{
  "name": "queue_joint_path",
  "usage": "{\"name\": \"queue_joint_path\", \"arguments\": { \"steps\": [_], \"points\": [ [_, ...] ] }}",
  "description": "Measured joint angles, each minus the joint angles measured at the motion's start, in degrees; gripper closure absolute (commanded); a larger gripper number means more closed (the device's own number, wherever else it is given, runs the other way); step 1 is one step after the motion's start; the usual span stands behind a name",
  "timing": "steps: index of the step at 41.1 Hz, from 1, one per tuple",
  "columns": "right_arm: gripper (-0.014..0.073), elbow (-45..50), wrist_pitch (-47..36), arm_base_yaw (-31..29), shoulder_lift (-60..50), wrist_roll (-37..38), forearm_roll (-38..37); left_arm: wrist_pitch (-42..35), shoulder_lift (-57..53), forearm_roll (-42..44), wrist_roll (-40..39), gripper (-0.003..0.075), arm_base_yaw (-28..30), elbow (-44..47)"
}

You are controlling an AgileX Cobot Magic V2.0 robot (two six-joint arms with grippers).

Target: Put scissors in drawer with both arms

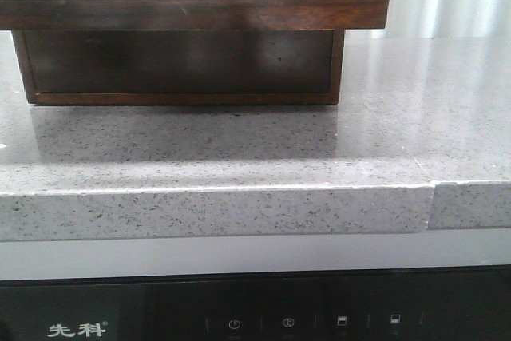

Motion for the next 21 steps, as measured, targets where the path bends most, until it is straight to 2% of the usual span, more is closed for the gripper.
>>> {"name": "queue_joint_path", "arguments": {
  "steps": [10,16,21],
  "points": [
    [0.0661,0.0,0.0,0.0,0.0,0.0,0.0,-0.1,-0.4,-0.2,0.0,0.0741,0.7,0.0],
    [0.0661,0.0,0.0,0.0,0.0,0.0,0.0,-1.8,-3.1,-0.4,0.0,0.0741,7.3,2.5],
    [0.0661,0.0,0.0,0.0,0.0,0.0,0.0,-6.9,-7.1,-2.2,0.0,0.0741,14.1,8.8]
  ]
}}
